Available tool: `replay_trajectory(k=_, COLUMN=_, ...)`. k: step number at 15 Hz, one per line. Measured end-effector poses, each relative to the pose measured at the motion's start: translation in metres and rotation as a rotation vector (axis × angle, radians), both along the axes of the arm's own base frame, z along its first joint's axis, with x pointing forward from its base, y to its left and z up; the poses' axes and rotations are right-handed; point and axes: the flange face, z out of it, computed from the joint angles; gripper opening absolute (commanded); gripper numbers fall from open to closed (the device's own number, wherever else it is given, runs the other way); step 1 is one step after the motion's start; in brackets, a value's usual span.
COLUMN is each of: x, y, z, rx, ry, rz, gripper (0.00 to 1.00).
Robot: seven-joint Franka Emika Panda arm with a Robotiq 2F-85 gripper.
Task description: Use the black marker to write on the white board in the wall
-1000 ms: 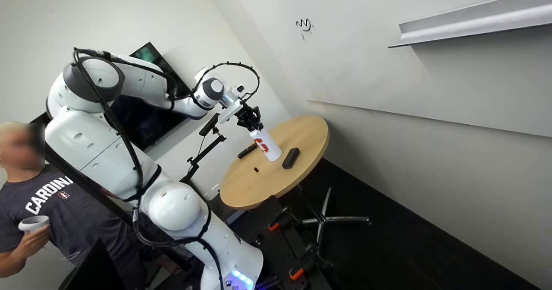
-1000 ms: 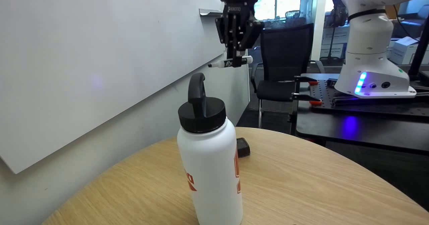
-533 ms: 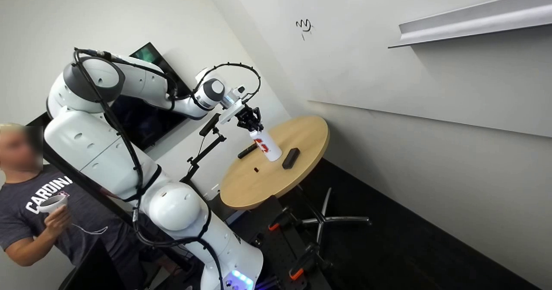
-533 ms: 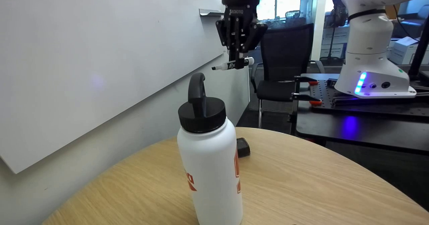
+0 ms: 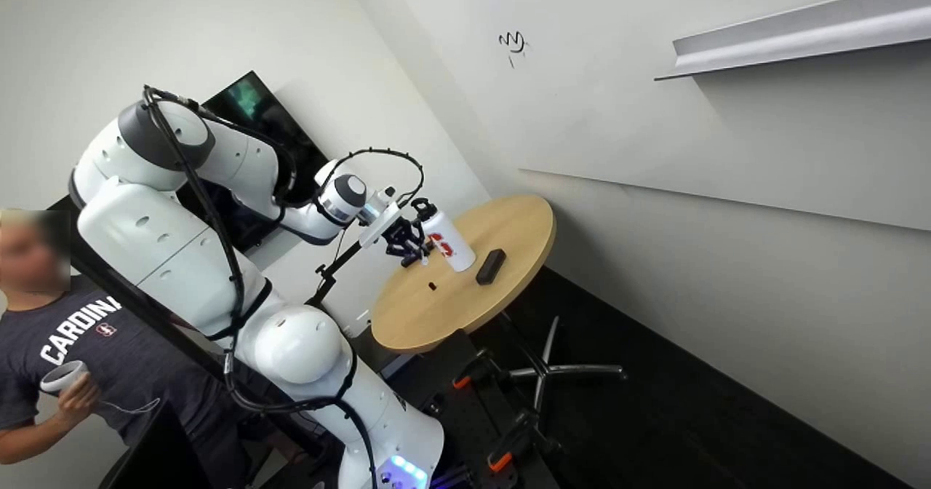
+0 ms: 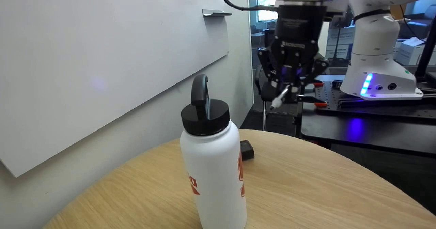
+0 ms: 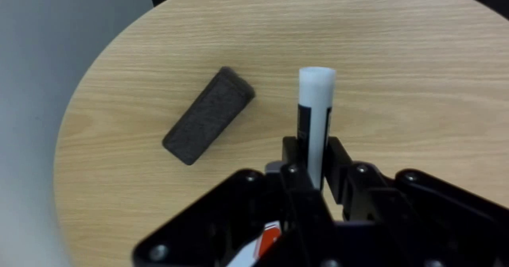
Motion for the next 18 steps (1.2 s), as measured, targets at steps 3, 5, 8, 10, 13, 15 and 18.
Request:
replay_trajectory(k=3, x=-0.041, y=-0.001, z=-0.040, rx=0.033, ry=0.001, rz=0.056, gripper=0.05)
replay_trajectory(k=5, x=-0.052, y=-0.003, z=-0.060, rx=0.090, ry=0.009, rz=0.056, gripper=0.05)
replay_trajectory(k=8, x=-0.045, y=-0.006, z=-0.083, rx=0.140, ry=0.028, rz=0.039, gripper=0.05)
replay_trajectory(k=10, x=-0.033, y=-0.007, z=-0.098, rx=0.132, ry=0.039, rz=0.029, gripper=0.05)
replay_trajectory(k=13, x=-0.023, y=0.001, z=-0.118, rx=0.121, ry=0.054, rz=0.022, gripper=0.05)
replay_trajectory(k=15, x=-0.021, y=0.009, z=-0.130, rx=0.117, ry=0.067, rz=0.024, gripper=0.05)
replay_trajectory(k=18, x=-0.024, y=0.021, z=-0.147, rx=0.108, ry=0.091, rz=0.040, gripper=0.06)
